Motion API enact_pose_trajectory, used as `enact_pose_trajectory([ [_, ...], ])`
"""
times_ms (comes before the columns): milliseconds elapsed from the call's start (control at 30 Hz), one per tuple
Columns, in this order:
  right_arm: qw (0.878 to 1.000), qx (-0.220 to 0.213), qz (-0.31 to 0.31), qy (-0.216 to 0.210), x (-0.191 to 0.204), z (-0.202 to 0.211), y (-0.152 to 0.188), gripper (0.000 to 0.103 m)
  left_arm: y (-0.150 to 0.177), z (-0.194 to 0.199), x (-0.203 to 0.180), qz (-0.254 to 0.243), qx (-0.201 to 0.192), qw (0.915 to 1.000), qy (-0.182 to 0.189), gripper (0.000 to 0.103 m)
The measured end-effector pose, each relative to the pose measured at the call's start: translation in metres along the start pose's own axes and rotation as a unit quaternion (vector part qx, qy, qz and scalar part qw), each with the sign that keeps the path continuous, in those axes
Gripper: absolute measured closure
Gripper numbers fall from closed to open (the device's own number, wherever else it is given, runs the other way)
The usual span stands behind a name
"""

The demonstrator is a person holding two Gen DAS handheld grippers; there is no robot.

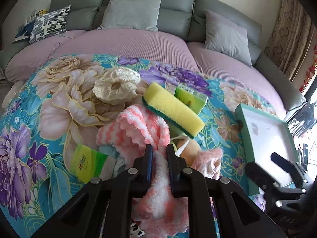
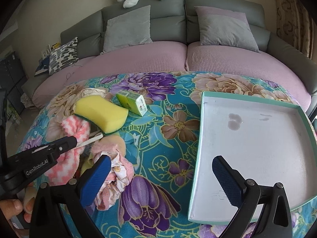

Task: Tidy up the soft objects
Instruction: 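Grasp the pink striped fuzzy towel with the left gripper while the right grasps the pink floral cloth, then lift the pink striped towel and pink floral cloth toward the white tray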

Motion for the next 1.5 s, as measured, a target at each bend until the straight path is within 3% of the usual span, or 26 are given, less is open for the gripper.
enact_pose_trajectory([
  [267,0.998,0.033,0.024,-0.057,0.03,-0.024,0.011,0.005,-0.006,0.022,0.014,0.023,-0.031,0.9992,0.009,0.089],
  [433,0.995,0.062,0.029,-0.066,0.038,-0.041,0.021,0.018,-0.008,0.032,0.025,0.041,-0.047,0.998,0.011,0.089],
  [767,0.993,0.092,0.015,-0.069,0.039,-0.064,0.031,0.024,-0.01,0.045,0.038,0.059,-0.067,0.9958,0.019,0.089],
  [867,0.993,0.088,0.02,-0.071,0.04,-0.063,0.03,0.03,-0.01,0.045,0.038,0.06,-0.067,0.9958,0.019,0.089],
  [933,0.993,0.082,0.02,-0.08,0.041,-0.06,0.029,0.049,-0.01,0.046,0.038,0.06,-0.068,0.9957,0.018,0.089],
  [1000,0.993,0.08,0.016,-0.084,0.041,-0.059,0.028,0.055,-0.01,0.047,0.038,0.06,-0.07,0.9956,0.018,0.089],
  [1233,0.993,0.068,0.004,-0.097,0.036,-0.052,0.024,0.068,-0.011,0.053,0.036,0.06,-0.082,0.9947,0.016,0.089],
  [1500,0.994,0.023,-0.003,-0.107,0.029,-0.024,0.012,0.07,-0.015,0.074,0.028,0.056,-0.116,0.9913,0.026,0.089],
])
Point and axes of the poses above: each gripper's, at about its wrist camera, not at the fingertips, and z roughly against the way its jaws point, x to its left, y to its underside, the point moved 2 cm from there along -z, roughly the way its jaws point, and after that the axes turned 4 degrees about -y, right-handed, at the moved point
